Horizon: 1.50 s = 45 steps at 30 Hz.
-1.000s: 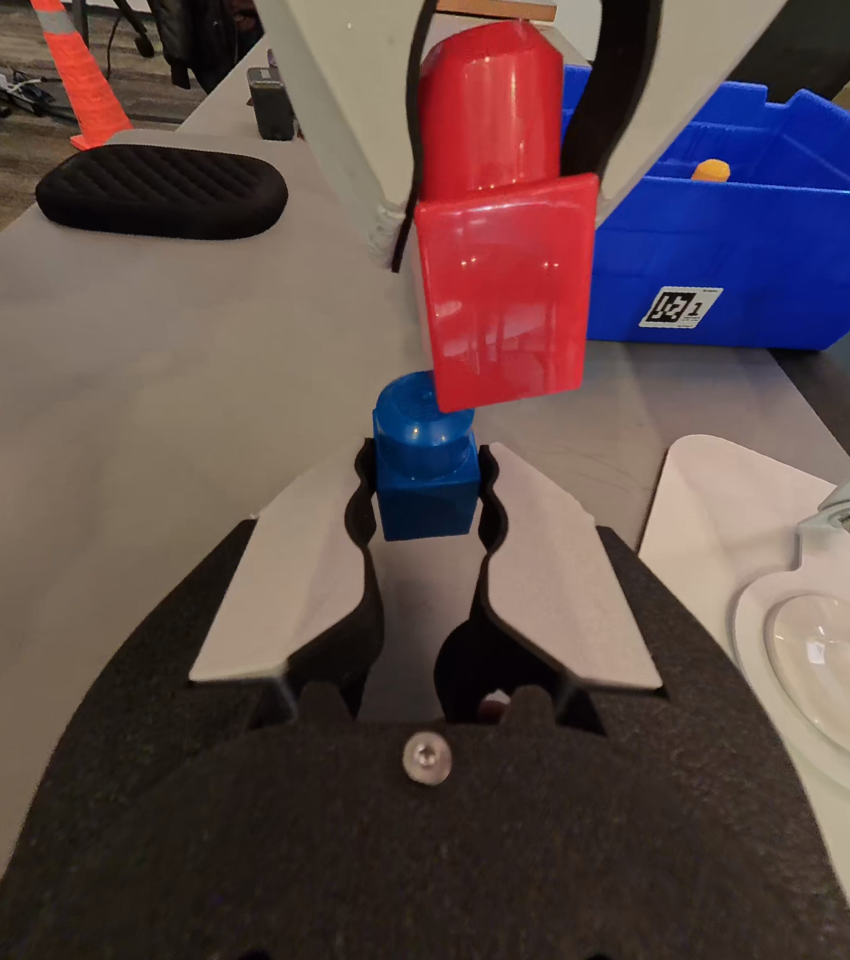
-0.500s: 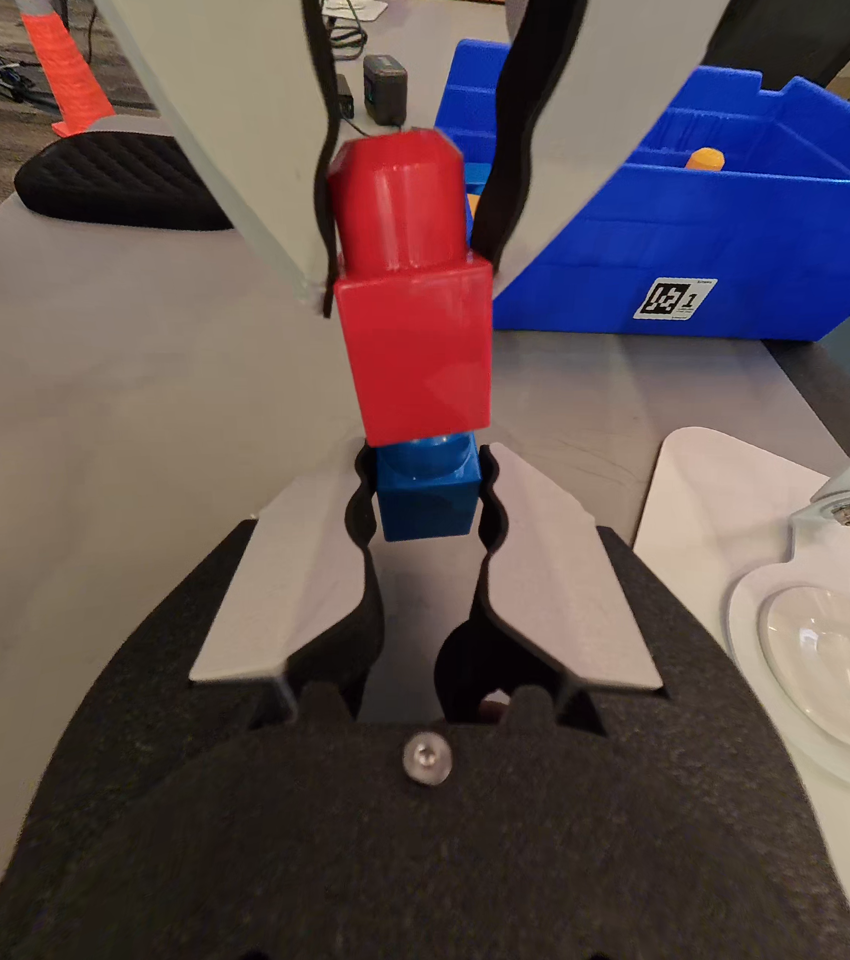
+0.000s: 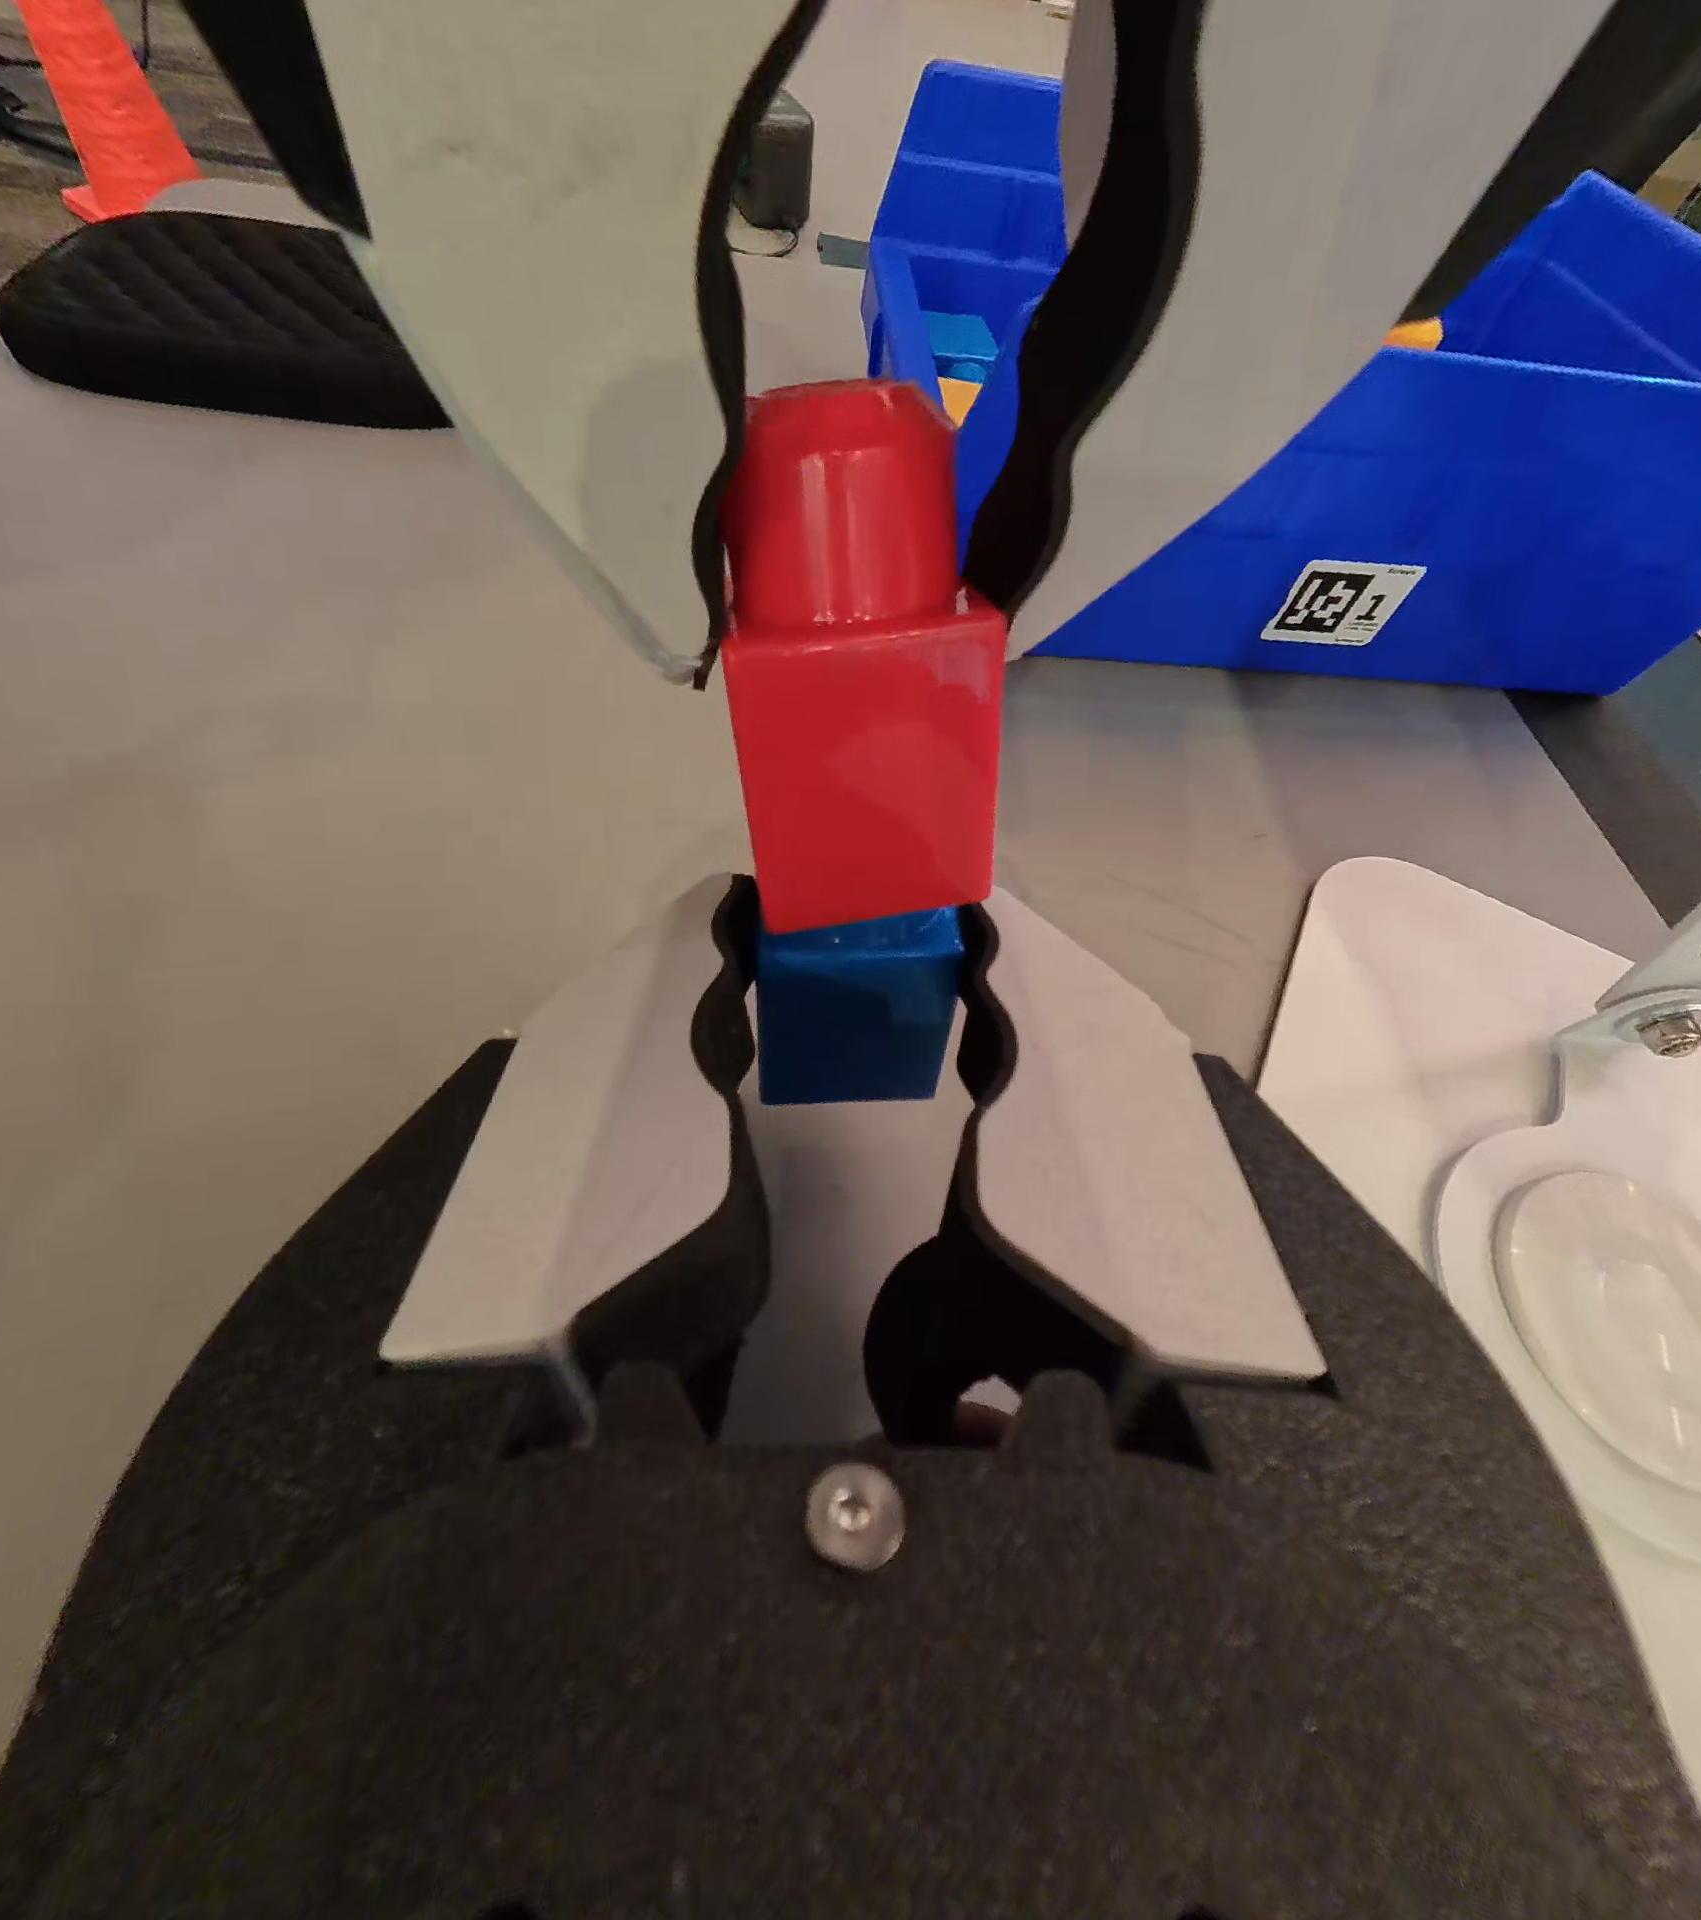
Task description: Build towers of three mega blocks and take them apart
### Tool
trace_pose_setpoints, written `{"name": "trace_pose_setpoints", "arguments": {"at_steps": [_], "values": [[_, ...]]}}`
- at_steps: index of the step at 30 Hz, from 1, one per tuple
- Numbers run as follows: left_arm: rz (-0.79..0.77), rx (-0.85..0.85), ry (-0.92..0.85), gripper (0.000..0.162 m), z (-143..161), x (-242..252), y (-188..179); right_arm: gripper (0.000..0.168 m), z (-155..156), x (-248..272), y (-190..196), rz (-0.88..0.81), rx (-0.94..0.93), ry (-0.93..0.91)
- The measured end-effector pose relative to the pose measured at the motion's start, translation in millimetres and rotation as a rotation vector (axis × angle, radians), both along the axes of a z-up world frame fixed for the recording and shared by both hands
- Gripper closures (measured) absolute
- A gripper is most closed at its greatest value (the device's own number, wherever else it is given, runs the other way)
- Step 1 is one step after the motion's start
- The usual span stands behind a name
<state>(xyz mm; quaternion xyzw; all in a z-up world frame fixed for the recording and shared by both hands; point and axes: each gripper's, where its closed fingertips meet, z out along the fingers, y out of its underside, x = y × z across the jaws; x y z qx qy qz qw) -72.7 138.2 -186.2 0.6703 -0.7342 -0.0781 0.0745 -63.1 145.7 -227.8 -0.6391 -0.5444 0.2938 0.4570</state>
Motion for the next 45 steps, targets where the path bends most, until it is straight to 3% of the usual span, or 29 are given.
{"name": "trace_pose_setpoints", "arguments": {"at_steps": [1,8,18,45], "values": [[-0.003,0.001,-0.002,0.129,0,0,0,0.132,0,0,0,-0.003,0.000,-0.001],[-0.022,0.025,-0.016,0.128,1,1,1,0.132,2,1,2,-0.019,0.047,-0.009],[-0.076,0.025,-0.247,0.128,10,25,1,0.132,13,4,5,-0.044,0.067,0.046],[-0.191,0.019,-0.264,0.128,0,12,2,0.132,12,4,2,-0.023,0.063,0.034]]}}
